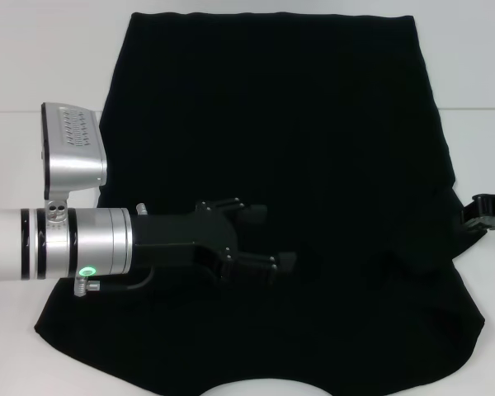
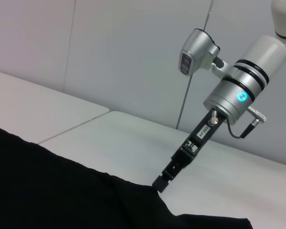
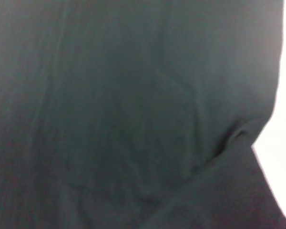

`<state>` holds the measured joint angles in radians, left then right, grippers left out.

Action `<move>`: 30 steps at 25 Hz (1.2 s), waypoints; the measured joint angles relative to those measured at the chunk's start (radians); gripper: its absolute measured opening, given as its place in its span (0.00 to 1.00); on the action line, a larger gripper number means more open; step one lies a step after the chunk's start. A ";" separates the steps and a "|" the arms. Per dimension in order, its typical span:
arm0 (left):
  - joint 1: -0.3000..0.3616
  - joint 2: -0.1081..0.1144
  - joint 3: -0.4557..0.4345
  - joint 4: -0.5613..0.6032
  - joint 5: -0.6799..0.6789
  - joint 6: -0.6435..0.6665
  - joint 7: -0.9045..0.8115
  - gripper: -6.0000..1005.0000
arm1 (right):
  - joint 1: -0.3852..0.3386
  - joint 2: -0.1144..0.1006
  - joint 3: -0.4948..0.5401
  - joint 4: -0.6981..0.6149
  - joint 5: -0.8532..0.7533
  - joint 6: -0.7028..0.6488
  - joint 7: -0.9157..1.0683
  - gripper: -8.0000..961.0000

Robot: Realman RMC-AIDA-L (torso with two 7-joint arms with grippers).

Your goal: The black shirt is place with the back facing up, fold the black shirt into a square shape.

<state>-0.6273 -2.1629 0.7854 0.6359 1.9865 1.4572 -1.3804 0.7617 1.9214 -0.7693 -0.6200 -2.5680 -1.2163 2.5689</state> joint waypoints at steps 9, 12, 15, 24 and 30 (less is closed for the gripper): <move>-0.001 0.000 0.000 0.000 0.000 0.001 0.000 0.95 | -0.012 -0.020 0.022 0.009 -0.013 0.034 0.002 0.24; -0.004 0.000 0.000 0.000 0.000 0.003 0.000 0.95 | -0.012 -0.021 0.021 0.009 -0.043 0.048 0.020 0.39; -0.004 0.000 0.000 0.000 0.000 0.003 0.000 0.95 | -0.009 -0.021 0.020 0.010 -0.061 0.054 0.026 0.62; -0.005 0.000 0.000 -0.001 0.000 0.003 -0.002 0.95 | -0.001 -0.011 0.021 0.012 -0.071 0.066 0.027 0.69; -0.005 0.000 0.000 0.000 0.000 0.001 -0.002 0.95 | 0.000 -0.006 0.013 0.025 -0.071 0.081 0.027 0.69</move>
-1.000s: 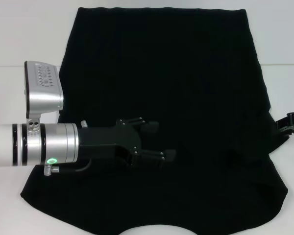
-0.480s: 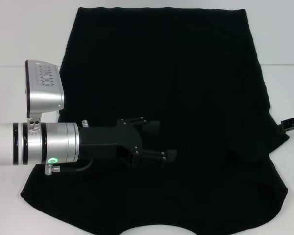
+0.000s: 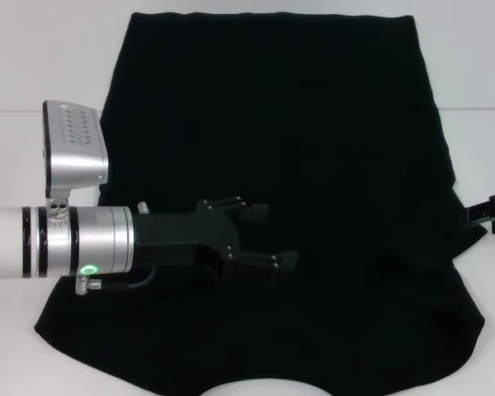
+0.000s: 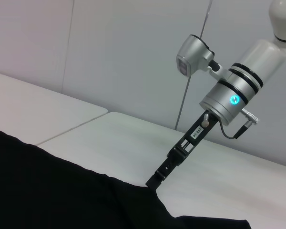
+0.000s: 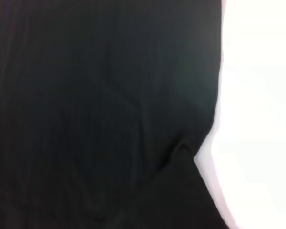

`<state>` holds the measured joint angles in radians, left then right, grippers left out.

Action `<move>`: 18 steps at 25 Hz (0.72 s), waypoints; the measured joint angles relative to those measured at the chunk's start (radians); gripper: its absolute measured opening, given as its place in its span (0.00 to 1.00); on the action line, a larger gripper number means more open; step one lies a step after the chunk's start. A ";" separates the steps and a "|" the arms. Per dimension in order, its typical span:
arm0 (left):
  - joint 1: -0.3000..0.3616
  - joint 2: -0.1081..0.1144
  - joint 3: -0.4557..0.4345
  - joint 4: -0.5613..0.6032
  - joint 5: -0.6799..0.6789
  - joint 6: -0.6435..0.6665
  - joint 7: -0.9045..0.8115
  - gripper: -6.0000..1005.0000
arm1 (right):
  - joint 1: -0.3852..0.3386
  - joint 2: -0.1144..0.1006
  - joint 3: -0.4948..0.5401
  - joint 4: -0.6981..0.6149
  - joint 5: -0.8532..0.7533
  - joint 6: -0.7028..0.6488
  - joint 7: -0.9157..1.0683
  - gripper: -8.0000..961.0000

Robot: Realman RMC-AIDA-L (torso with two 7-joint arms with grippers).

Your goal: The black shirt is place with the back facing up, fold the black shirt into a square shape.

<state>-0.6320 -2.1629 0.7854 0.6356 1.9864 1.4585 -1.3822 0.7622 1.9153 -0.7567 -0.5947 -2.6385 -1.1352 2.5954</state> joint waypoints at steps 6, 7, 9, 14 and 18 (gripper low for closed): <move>0.000 0.000 0.000 0.001 0.000 -0.001 0.000 0.95 | 0.001 0.000 -0.001 0.010 0.000 0.014 -0.005 0.69; 0.000 0.000 0.000 0.001 0.000 -0.001 0.000 0.95 | 0.001 0.001 -0.001 0.011 0.000 0.018 -0.005 0.69; 0.000 0.000 0.000 0.001 0.000 -0.001 0.000 0.95 | 0.001 0.003 -0.002 0.012 0.000 0.023 -0.006 0.69; 0.000 0.000 0.000 0.001 -0.001 -0.001 0.000 0.95 | 0.003 0.007 -0.003 0.013 0.000 0.030 -0.007 0.69; 0.000 0.000 0.000 0.001 -0.001 -0.001 0.000 0.95 | 0.004 0.009 -0.003 0.013 0.000 0.031 -0.009 0.69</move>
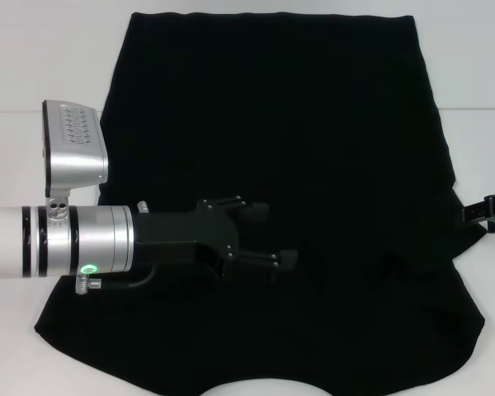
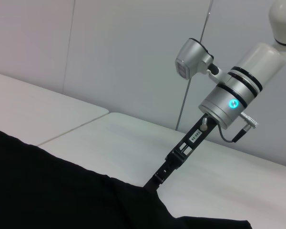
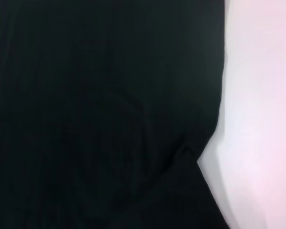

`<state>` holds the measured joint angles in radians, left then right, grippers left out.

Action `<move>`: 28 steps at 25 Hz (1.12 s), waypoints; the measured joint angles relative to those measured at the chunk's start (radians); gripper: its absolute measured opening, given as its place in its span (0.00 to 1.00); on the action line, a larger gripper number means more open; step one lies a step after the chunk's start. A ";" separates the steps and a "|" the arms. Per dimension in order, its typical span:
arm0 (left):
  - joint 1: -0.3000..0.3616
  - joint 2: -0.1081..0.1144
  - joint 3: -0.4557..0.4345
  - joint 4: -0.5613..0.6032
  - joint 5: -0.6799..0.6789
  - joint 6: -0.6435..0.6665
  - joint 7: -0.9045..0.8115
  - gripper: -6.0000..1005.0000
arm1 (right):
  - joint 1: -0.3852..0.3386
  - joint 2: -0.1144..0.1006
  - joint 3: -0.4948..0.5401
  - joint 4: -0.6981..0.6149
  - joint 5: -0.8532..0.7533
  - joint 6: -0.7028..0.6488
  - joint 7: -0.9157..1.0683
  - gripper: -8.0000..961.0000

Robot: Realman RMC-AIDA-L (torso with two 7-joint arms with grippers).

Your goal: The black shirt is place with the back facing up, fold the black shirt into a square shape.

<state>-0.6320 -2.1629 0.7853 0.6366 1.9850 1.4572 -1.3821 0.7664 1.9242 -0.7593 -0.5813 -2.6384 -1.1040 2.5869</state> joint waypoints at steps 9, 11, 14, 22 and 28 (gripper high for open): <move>0.000 0.000 -0.002 0.001 0.000 0.000 0.000 0.94 | 0.002 0.004 -0.008 0.000 0.000 0.006 -0.001 0.69; 0.000 0.000 -0.008 0.002 0.000 0.000 0.000 0.95 | 0.002 0.004 -0.011 0.000 0.000 0.007 -0.001 0.68; 0.000 0.000 -0.012 0.002 0.000 0.000 0.000 0.95 | 0.002 0.002 -0.014 0.000 -0.006 0.013 0.000 0.68; 0.002 0.000 -0.013 0.001 0.000 0.000 0.000 0.95 | 0.006 0.004 -0.014 0.000 -0.024 0.026 0.006 0.68; 0.000 0.000 -0.014 0.001 0.000 0.000 0.000 0.95 | 0.007 0.012 -0.014 0.000 -0.025 0.026 0.006 0.68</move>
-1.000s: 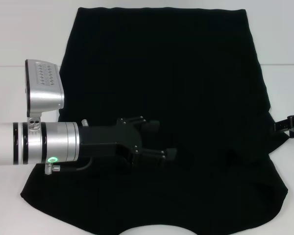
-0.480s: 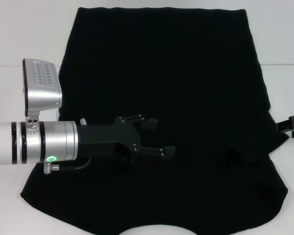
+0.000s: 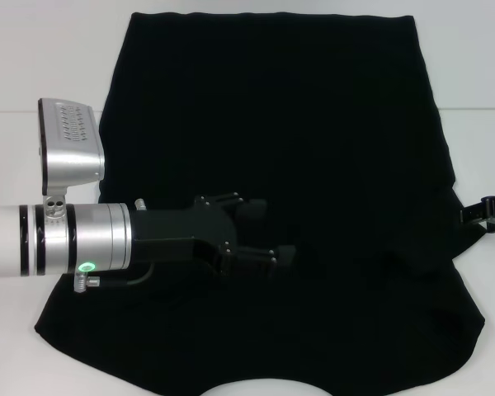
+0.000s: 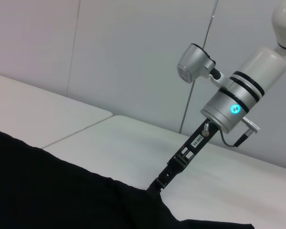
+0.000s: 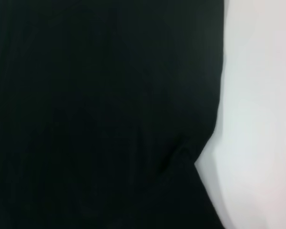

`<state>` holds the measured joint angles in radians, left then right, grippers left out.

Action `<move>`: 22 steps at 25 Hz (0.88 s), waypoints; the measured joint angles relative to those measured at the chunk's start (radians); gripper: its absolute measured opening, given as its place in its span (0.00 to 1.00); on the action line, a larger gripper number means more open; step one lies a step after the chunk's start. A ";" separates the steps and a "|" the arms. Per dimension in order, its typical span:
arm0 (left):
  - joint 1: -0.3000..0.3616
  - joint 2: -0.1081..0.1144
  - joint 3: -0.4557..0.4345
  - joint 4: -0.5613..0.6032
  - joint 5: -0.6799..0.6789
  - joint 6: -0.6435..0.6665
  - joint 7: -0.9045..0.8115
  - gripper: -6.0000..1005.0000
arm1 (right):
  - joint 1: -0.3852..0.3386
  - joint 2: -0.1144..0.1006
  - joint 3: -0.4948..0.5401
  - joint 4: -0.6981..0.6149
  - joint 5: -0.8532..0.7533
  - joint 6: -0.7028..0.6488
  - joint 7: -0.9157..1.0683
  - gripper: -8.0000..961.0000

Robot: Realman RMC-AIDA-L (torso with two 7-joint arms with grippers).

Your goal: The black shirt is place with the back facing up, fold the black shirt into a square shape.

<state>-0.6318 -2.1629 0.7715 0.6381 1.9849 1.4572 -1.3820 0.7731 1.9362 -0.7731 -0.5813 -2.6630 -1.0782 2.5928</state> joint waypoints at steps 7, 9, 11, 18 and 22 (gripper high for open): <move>-0.001 0.000 0.000 0.000 0.000 0.000 0.000 0.95 | 0.001 0.004 0.000 0.000 0.000 0.000 -0.003 0.68; -0.001 0.000 0.000 0.000 0.000 0.000 0.000 0.95 | 0.002 0.005 0.000 0.000 0.000 0.000 -0.003 0.68; -0.002 0.000 0.000 0.000 0.000 0.000 0.000 0.95 | 0.003 0.005 0.000 0.000 0.000 -0.001 -0.003 0.68; -0.002 0.000 0.000 0.000 0.000 0.000 0.000 0.95 | 0.006 0.005 0.000 0.000 0.001 -0.004 0.000 0.63; -0.002 0.000 0.000 0.000 0.000 0.000 0.000 0.95 | 0.008 0.004 0.000 0.000 0.003 -0.006 0.001 0.57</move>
<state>-0.6335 -2.1629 0.7716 0.6381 1.9849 1.4572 -1.3821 0.7807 1.9404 -0.7728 -0.5813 -2.6602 -1.0845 2.5941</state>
